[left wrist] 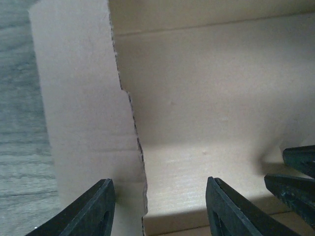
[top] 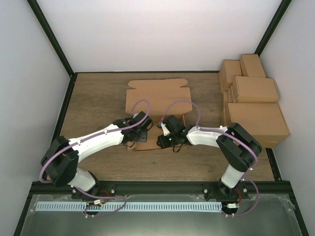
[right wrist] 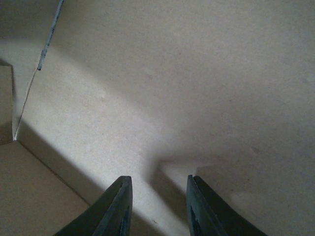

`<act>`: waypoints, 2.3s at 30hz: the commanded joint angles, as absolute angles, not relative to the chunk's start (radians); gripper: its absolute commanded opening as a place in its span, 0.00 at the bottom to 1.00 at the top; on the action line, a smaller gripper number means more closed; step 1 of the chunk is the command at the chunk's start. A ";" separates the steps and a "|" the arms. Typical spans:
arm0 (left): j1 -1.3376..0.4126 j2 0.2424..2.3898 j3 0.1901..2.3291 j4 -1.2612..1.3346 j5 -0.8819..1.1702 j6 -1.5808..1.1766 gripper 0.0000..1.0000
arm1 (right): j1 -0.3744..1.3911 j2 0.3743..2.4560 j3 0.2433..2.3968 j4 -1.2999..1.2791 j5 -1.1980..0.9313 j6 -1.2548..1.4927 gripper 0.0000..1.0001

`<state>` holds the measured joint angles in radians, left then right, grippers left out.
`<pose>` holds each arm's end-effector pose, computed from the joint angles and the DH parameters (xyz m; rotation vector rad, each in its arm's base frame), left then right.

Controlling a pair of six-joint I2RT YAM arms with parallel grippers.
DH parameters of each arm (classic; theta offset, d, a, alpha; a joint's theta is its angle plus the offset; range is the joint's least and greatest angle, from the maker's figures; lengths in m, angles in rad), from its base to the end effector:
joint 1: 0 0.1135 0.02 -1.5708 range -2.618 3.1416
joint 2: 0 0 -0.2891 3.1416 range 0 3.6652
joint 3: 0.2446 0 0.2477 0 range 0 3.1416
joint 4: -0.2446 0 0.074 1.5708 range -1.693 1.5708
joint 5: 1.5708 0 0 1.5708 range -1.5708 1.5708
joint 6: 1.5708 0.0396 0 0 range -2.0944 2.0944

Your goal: Fold the paper box

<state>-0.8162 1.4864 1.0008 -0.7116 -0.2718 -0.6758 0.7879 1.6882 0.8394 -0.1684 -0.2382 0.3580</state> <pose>0.1976 -0.1946 0.2380 0.1191 2.6830 -0.0748 0.2169 0.2312 0.1642 -0.6704 2.6374 0.6923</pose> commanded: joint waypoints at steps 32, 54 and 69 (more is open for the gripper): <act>-0.814 1.449 0.897 -0.494 -0.072 -0.685 0.48 | 0.789 1.514 0.623 0.132 -0.304 0.567 0.33; -0.110 0.839 0.506 -0.483 0.279 -0.743 0.35 | 0.780 1.664 0.755 0.104 -0.364 0.575 0.35; 0.034 1.110 0.264 -0.129 0.564 -0.771 0.04 | 0.778 1.736 0.757 0.084 -0.369 0.561 0.32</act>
<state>0.0513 1.0451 0.3199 -0.2878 0.4316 -0.7551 0.7811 1.7073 0.7422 0.1062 -0.3706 0.5648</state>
